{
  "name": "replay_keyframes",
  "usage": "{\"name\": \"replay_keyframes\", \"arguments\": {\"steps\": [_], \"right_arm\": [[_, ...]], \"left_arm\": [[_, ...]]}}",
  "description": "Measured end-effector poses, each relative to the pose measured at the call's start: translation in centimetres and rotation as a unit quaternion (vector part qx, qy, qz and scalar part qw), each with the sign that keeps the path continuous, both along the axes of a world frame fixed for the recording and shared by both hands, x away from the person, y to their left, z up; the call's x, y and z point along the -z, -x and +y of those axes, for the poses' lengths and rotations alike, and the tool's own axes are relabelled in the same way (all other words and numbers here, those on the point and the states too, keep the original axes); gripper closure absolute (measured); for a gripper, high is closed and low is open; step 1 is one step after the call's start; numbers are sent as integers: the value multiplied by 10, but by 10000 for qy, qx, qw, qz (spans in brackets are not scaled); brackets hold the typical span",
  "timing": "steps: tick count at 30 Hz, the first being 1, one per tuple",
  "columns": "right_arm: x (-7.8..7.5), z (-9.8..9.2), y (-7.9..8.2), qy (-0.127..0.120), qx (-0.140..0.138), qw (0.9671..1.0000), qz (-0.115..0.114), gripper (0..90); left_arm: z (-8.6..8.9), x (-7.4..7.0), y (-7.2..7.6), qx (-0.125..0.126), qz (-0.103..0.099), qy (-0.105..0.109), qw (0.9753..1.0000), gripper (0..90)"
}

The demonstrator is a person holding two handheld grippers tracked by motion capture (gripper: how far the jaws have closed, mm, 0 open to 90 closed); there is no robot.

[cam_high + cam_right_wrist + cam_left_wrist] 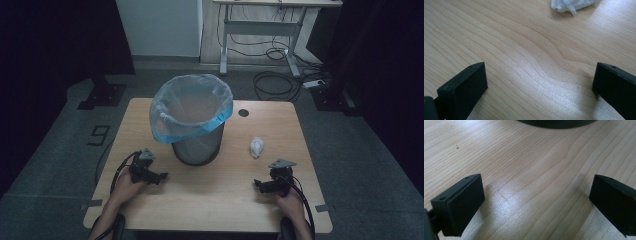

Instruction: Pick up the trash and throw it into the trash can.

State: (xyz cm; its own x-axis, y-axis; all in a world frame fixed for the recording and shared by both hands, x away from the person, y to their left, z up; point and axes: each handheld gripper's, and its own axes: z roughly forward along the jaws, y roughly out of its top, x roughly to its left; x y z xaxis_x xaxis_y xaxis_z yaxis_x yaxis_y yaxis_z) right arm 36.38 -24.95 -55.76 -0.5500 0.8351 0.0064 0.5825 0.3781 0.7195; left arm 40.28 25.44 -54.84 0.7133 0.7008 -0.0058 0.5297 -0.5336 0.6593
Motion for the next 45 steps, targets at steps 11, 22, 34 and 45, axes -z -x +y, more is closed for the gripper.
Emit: {"name": "replay_keyframes", "arguments": {"steps": [11,22,34,45], "right_arm": [[0,0,0,-7,-30,10000,3,0],[-1,1,1,10,-112,9999,25,6],[-11,-3,-3,68,-39,9999,151,30],[-29,-4,-20,33,77,9999,97,24]], "left_arm": [[0,0,0,1,0,0,10000,0],[0,0,0,-1,-3,1,10000,0],[0,0,0,-3,-4,-3,10000,0],[0,0,0,-3,-3,-3,10000,0]]}}
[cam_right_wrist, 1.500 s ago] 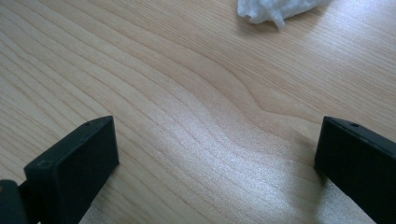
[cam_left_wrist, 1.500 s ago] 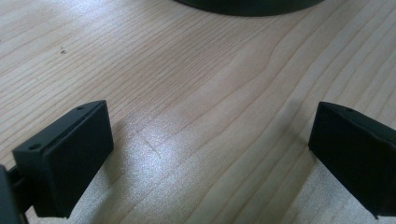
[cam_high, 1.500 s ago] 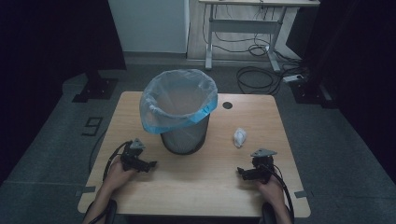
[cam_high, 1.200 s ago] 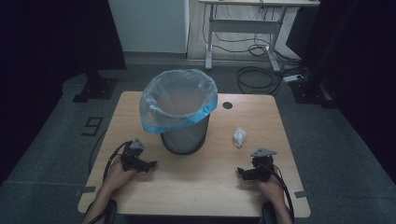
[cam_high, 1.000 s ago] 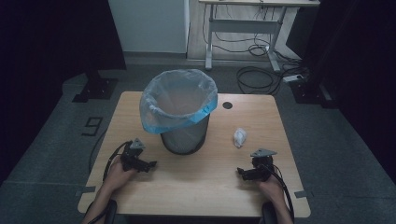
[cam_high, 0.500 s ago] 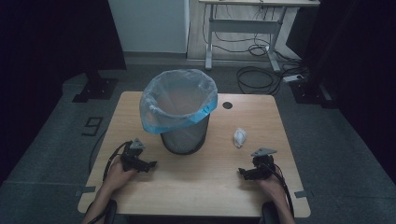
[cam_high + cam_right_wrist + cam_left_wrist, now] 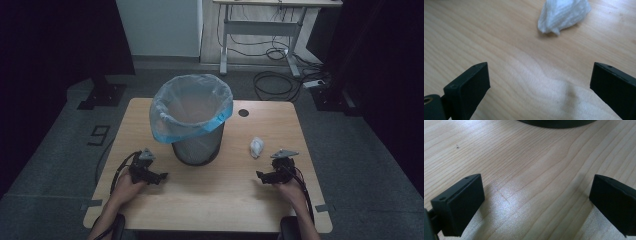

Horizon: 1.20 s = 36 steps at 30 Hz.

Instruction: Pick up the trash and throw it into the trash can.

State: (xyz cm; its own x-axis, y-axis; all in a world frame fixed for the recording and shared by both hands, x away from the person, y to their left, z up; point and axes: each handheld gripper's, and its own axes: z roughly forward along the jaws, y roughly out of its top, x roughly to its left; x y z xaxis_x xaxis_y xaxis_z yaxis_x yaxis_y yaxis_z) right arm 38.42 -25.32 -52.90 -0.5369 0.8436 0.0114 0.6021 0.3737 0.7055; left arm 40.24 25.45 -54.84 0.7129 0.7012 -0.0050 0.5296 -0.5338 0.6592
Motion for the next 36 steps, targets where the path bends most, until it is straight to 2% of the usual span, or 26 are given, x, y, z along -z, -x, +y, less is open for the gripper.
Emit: {"name": "replay_keyframes", "arguments": {"steps": [7,19,27,36], "right_arm": [[-8,0,-12,-34,81,10000,10,27],[-26,7,-38,91,126,9999,12,34],[-30,15,-62,188,174,9997,-25,41],[-28,28,-87,69,273,9996,-16,70]], "left_arm": [[0,0,0,-7,2,4,10000,0],[0,0,0,0,0,6,10000,0],[0,0,0,-6,0,3,10000,0],[0,0,0,-3,0,0,10000,0]]}}
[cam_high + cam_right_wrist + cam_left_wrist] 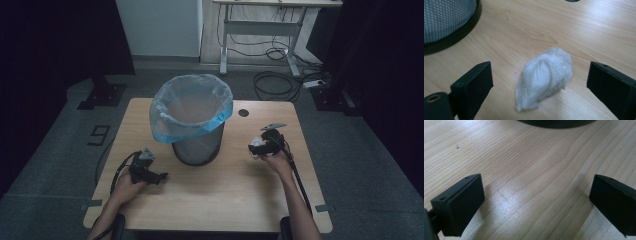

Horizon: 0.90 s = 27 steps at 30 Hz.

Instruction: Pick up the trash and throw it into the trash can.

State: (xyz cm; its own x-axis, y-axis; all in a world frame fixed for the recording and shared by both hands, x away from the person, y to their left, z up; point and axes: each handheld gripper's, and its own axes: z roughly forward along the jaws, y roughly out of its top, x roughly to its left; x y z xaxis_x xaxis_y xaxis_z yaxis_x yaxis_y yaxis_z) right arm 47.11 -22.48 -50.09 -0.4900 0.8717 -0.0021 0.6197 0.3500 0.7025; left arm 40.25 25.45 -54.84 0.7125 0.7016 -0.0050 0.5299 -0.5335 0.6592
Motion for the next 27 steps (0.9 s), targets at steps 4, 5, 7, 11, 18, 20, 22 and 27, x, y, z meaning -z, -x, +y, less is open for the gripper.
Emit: {"name": "replay_keyframes", "arguments": {"steps": [4,5,7,11,18,20,22,27], "right_arm": [[5,5,-9,-32,30,10000,23,109],[6,6,-11,-26,54,10000,35,118],[9,7,-14,10,92,9999,49,126],[16,9,-21,20,185,9998,56,138],[29,13,-25,158,158,9997,137,293],[32,13,-26,271,195,9992,199,332],[35,12,-25,328,243,9986,323,357],[36,8,-18,199,290,9986,391,484]], "left_arm": [[0,0,0,0,0,8,10000,0],[0,0,0,0,1,8,10000,0],[0,0,0,-1,-1,8,10000,0],[0,0,0,1,1,6,10000,0],[0,0,0,0,0,10,10000,0],[0,0,0,-5,0,9,10000,0],[0,0,0,-3,0,8,10000,0],[0,0,0,2,0,-1,10000,0]]}}
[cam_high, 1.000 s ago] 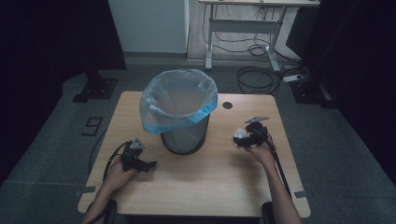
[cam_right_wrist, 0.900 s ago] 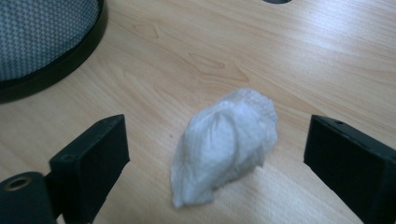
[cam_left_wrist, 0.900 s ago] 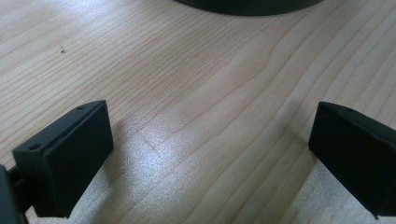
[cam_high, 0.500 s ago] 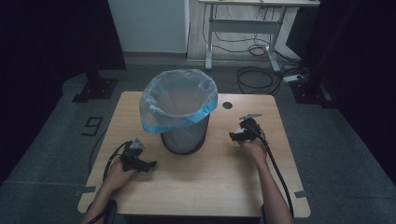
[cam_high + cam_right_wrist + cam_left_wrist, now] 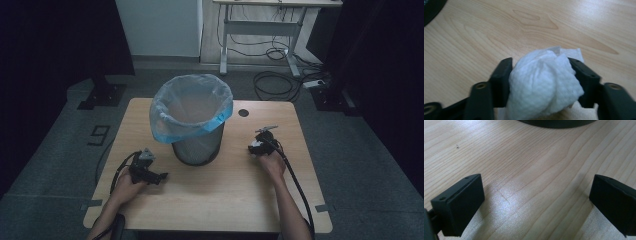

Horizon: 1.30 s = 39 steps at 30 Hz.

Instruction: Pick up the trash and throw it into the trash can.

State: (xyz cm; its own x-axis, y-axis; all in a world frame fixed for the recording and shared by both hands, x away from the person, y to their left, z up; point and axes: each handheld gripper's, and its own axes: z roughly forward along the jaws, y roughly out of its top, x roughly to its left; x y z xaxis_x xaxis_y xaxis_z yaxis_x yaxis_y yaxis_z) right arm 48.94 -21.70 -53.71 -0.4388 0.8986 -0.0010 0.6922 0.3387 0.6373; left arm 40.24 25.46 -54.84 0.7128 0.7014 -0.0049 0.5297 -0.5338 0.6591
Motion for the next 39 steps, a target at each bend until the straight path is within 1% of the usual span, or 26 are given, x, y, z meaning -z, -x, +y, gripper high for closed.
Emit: {"name": "replay_keyframes", "arguments": {"steps": [2,4,7,9,12,15,18,20,21,22,31,39], "right_arm": [[-2,-2,2,-13,25,10000,51,573],[-3,-4,3,6,42,9999,95,625],[-4,-5,4,-52,74,9998,199,661],[-6,-6,5,-139,7,9996,256,664],[-13,-4,8,-127,-97,9996,236,664],[-23,-2,11,-172,-241,9994,195,664],[-31,0,13,-140,-347,9991,187,664],[-37,1,13,-164,-409,9988,196,664],[-44,2,14,-176,-454,9986,197,663],[-44,2,14,-176,-454,9986,197,663],[-67,5,15,-158,-654,9976,153,663],[-92,4,14,-387,-772,9962,110,662]], "left_arm": [[0,0,0,2,0,5,10000,0],[0,0,0,-1,1,2,10000,0],[0,0,0,-1,-2,0,10000,0],[0,0,0,-1,-1,2,10000,0],[0,0,0,-1,0,2,10000,0],[0,0,0,-2,-1,7,10000,0],[0,0,0,-2,-1,6,10000,0],[0,0,0,-3,1,2,10000,0],[0,0,0,-1,0,6,10000,0],[0,0,0,-4,-1,5,10000,0],[0,0,0,-3,-2,1,10000,0],[0,0,0,-2,0,2,10000,0]]}}
